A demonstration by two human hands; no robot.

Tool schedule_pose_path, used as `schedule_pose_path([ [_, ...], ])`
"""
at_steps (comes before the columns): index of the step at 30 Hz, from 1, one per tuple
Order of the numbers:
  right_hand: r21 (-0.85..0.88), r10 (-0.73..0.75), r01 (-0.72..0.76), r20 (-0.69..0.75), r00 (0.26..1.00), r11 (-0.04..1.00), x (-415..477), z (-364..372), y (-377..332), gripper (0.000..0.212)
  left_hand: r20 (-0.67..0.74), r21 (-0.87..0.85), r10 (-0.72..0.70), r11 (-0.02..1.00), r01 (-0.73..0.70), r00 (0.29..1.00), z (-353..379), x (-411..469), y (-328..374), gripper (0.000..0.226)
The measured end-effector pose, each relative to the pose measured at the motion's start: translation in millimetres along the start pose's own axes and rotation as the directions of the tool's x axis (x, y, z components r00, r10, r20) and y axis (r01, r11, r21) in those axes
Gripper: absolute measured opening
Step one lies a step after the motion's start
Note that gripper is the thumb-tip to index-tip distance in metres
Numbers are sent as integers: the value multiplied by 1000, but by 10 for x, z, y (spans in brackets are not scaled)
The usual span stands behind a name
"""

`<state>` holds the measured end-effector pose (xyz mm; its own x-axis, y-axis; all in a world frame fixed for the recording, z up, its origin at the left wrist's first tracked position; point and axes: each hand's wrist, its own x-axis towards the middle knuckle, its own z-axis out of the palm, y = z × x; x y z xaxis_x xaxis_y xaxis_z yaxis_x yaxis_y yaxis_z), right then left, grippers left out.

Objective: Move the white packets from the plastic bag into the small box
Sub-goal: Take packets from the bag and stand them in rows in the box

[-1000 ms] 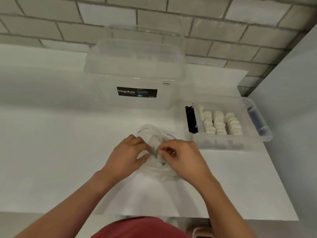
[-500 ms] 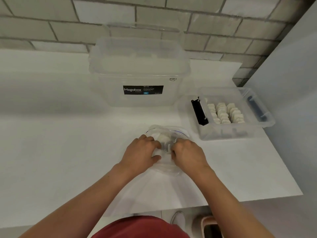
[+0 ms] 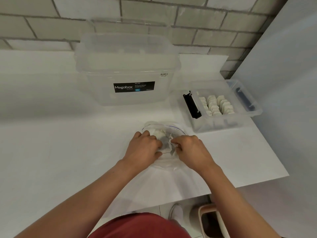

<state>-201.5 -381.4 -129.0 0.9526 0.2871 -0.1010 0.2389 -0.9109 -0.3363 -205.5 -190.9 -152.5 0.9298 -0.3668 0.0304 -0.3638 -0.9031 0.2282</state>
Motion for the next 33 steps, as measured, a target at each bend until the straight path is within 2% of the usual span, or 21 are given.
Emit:
schedule_pose_path([
  [4,69,-12,12,-6,1000,998,49,-45,-2,31,-63,18,-4,1000,5,998,51,-8,-31,23],
  [6,112,-58,60,-22,998,992,66,-76,10,35,-82,-82,-13,997,6,997,53,-16,-66,20],
  [7,140,-85,90,-38,996,986,70,-102,14,37,-90,-186,-38,982,21,995,26,-23,-80,17],
  [8,176,-109,117,-54,993,977,71,-140,16,38,-93,-316,-86,947,52,992,-24,-34,-85,14],
  [10,264,-147,169,-99,984,950,70,-251,6,30,-51,-565,-193,815,131,980,-132,-52,-83,8],
  [13,327,-187,228,-153,970,917,74,-474,-45,19,-2,-724,-257,667,176,967,-264,-46,-53,5],
  [16,271,-238,274,-160,958,923,110,-686,-73,18,11,-775,-244,611,162,970,-375,-2,13,6],
  [19,196,-289,314,-149,946,929,147,-862,-78,19,8,-819,-212,559,128,977,-424,31,96,25],
  [24,163,-325,334,-79,942,928,183,-1054,-40,22,-21,-840,-256,529,122,966,-390,99,241,11],
  [28,89,-366,372,-73,928,924,214,-1188,72,14,-42,-847,-273,520,111,961,-400,193,380,12],
  [30,67,-352,362,-129,927,930,231,-1305,182,14,-72,-849,-316,517,108,946,-397,266,463,23],
  [33,42,-263,293,-334,905,955,323,-1521,460,13,-147,-819,-373,565,99,916,-390,410,598,36],
])
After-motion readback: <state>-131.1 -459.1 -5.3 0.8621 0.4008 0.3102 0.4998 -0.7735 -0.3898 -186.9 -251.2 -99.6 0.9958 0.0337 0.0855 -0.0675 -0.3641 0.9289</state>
